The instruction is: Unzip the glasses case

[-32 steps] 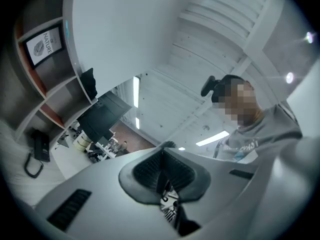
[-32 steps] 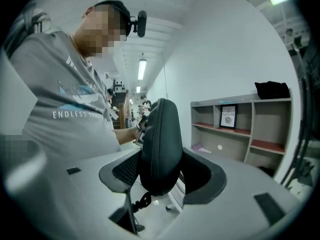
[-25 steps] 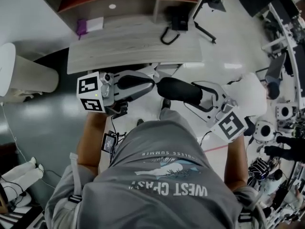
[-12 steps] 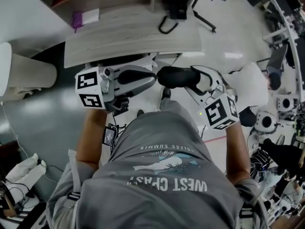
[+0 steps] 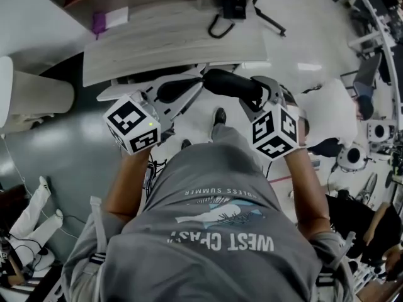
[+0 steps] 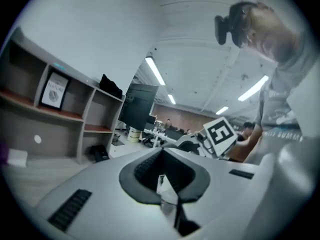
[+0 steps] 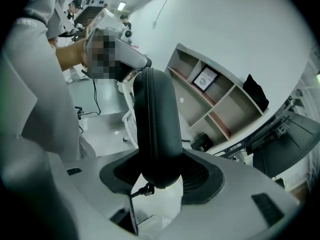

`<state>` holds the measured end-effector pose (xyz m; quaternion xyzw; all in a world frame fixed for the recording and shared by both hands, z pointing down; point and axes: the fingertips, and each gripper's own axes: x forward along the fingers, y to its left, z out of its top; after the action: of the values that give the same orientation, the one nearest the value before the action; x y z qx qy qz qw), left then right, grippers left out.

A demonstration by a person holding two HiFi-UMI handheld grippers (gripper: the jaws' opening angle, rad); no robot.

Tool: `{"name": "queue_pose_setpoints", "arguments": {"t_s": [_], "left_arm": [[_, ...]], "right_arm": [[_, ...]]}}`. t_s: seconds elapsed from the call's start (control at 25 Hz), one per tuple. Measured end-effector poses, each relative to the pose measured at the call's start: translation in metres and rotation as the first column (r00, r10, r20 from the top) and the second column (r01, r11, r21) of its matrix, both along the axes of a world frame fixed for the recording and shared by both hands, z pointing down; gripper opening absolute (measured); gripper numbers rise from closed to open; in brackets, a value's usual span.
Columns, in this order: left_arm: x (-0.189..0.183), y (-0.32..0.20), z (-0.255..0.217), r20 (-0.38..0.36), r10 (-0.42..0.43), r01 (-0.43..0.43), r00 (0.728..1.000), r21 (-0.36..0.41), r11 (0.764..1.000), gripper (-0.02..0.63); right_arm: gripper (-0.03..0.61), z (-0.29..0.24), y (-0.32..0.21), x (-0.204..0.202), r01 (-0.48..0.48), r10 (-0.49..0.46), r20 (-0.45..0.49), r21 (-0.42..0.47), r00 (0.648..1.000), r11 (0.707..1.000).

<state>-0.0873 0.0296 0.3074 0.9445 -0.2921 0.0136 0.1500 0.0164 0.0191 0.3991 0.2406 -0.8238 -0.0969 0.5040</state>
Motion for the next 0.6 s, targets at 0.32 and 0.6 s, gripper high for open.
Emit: {"name": "queue_pose_setpoints", "arguments": {"t_s": [0.32,0.6], "left_arm": [[0.027,0.012,0.011,0.191,0.001,-0.019,0.982,0.089,0.996,-0.002],[0.036,0.013,0.028,0.190,-0.026,0.007,0.982,0.098,0.995,0.000]], "right_arm": [[0.233,0.013,0.009,-0.011,-0.065,0.063,-0.030,-0.077,0.998,0.995],[0.238,0.012,0.013,-0.024,-0.041,0.042,0.010,-0.118,0.999,0.992]]}}
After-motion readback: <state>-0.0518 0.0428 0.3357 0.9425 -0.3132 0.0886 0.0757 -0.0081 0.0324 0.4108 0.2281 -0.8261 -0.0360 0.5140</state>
